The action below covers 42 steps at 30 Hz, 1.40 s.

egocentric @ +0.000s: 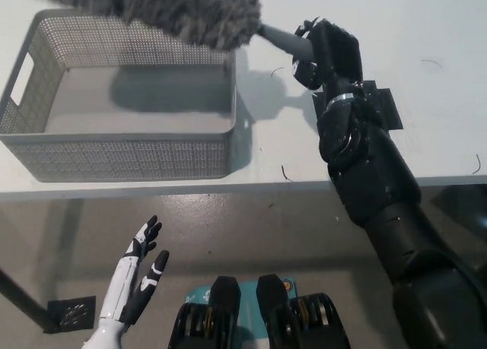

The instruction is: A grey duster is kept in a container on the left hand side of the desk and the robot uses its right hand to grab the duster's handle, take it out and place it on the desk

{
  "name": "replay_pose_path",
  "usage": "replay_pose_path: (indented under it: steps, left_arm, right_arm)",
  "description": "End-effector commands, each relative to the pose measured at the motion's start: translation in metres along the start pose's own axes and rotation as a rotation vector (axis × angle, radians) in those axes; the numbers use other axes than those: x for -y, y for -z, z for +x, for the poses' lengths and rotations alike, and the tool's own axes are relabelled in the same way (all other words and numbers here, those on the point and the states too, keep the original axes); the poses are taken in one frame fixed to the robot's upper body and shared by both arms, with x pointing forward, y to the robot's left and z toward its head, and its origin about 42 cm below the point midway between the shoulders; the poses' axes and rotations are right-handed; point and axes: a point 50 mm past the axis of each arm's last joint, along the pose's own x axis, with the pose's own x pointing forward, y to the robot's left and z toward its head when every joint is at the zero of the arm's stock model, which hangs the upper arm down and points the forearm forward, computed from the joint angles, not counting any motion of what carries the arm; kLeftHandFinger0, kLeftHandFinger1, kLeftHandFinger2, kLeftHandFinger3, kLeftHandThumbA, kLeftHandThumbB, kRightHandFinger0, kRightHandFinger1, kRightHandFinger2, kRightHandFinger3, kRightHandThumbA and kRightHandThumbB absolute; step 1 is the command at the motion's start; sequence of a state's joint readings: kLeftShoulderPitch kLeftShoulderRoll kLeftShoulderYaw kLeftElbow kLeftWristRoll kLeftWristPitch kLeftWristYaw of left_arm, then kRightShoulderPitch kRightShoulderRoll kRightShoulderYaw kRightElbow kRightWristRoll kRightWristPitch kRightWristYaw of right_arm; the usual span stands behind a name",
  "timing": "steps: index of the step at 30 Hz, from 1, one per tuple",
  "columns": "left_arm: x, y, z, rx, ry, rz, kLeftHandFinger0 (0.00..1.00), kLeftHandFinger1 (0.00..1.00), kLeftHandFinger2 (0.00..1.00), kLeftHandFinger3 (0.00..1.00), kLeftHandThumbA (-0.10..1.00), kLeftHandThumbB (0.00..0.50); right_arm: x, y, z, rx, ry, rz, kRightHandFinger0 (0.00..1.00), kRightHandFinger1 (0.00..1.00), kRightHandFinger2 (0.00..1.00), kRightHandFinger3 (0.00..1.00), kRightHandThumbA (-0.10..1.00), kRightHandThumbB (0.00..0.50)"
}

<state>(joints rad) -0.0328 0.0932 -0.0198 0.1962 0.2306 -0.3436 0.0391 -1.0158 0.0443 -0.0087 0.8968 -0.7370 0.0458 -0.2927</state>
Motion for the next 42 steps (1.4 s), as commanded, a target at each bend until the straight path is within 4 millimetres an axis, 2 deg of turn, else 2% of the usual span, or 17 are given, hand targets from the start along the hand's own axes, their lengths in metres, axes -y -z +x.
replay_pose_path:
  steps: [1,5,6,7,9,12,13,16,17,20,24,27,28,30,34,40,42]
  left_arm:
    - [-0.002,-0.011,0.012,0.068,0.037,0.031,1.0,1.0,1.0,1.0,0.91,0.0]
    - [-0.002,-0.012,0.012,0.064,0.035,0.031,1.0,1.0,1.0,1.0,0.92,0.002]
    - [-0.002,-0.012,0.012,0.063,0.035,0.026,1.0,1.0,1.0,1.0,0.92,0.008]
    - [-0.001,-0.012,0.011,0.063,0.035,0.021,1.0,1.0,1.0,1.0,0.93,0.008]
    - [-0.001,-0.012,0.011,0.056,0.031,0.012,1.0,1.0,1.0,1.0,0.93,0.018]
    - [-0.002,-0.012,0.011,0.061,0.023,0.012,1.0,1.0,1.0,1.0,0.94,0.021]
    - [-0.003,-0.012,0.011,0.061,0.023,0.013,1.0,1.0,1.0,1.0,0.95,0.016]
    - [-0.005,-0.011,0.009,0.06,0.021,0.032,1.0,1.0,1.0,1.0,0.98,0.012]
    - [-0.006,-0.011,0.008,0.058,0.02,0.032,1.0,1.0,1.0,1.0,0.98,0.006]
    - [-0.007,-0.011,0.007,0.058,0.01,0.025,1.0,1.0,1.0,1.0,0.96,0.0]
    - [-0.009,-0.009,0.003,0.044,0.001,0.0,1.0,1.0,1.0,1.0,0.96,0.0]
    - [-0.01,-0.007,0.0,0.038,-0.008,-0.001,1.0,1.0,1.0,1.0,0.94,0.0]
    - [-0.01,-0.007,-0.003,0.034,-0.013,-0.005,1.0,1.0,1.0,1.0,0.94,0.0]
    - [-0.01,-0.006,-0.004,0.034,-0.017,0.0,1.0,1.0,1.0,1.0,0.95,0.0]
    - [-0.009,-0.005,-0.008,0.035,-0.028,-0.007,1.0,1.0,1.0,1.0,0.92,0.0]
    - [-0.01,-0.003,-0.008,0.031,-0.037,-0.005,1.0,1.0,1.0,1.0,0.96,0.0]
    - [-0.01,-0.003,-0.009,0.033,-0.041,-0.013,1.0,1.0,1.0,1.0,0.95,0.0]
  right_arm:
    - [0.068,-0.072,0.032,0.085,0.2,0.529,0.0,0.0,0.37,0.18,-0.03,0.031]
    - [0.071,-0.063,0.032,0.102,0.198,0.463,0.0,0.0,0.38,0.19,-0.06,0.025]
    - [0.072,-0.059,0.033,0.105,0.204,0.422,0.0,0.0,0.38,0.19,-0.06,0.05]
    - [0.074,-0.055,0.033,0.109,0.207,0.395,0.0,0.0,0.37,0.19,-0.07,0.048]
    - [0.077,-0.042,0.033,0.11,0.219,0.345,0.0,0.0,0.35,0.21,-0.1,0.098]
    - [0.084,-0.013,0.032,0.183,0.24,0.202,0.0,0.0,0.34,0.21,-0.1,0.129]
    - [0.088,-0.002,0.032,0.176,0.237,0.156,0.0,0.02,0.38,0.26,-0.1,0.126]
    - [0.1,0.028,0.028,0.127,0.206,0.047,0.0,0.07,0.44,0.34,-0.08,0.068]
    - [0.105,0.039,0.025,0.125,0.21,0.024,0.0,0.08,0.46,0.36,-0.1,0.079]
    - [0.122,0.066,0.015,0.108,0.199,-0.04,0.0,0.04,0.43,0.37,-0.1,0.083]
    - [0.139,0.099,-0.002,0.093,0.202,-0.132,0.0,0.01,0.36,0.29,-0.1,0.103]
    - [0.144,0.115,-0.008,0.056,0.186,-0.167,0.0,0.04,0.4,0.3,-0.1,0.089]
    - [0.15,0.129,-0.012,0.032,0.186,-0.179,0.0,0.08,0.44,0.33,-0.1,0.106]
    - [0.153,0.134,-0.013,0.024,0.185,-0.18,0.0,0.09,0.45,0.34,-0.1,0.117]
    - [0.176,0.153,-0.014,-0.042,0.207,-0.163,0.0,0.14,0.48,0.33,-0.1,0.079]
    - [0.194,0.156,-0.01,-0.06,0.237,-0.169,0.0,0.23,0.54,0.35,-0.1,0.065]
    - [0.196,0.156,-0.009,-0.035,0.236,-0.216,0.0,0.22,0.54,0.36,-0.1,0.08]
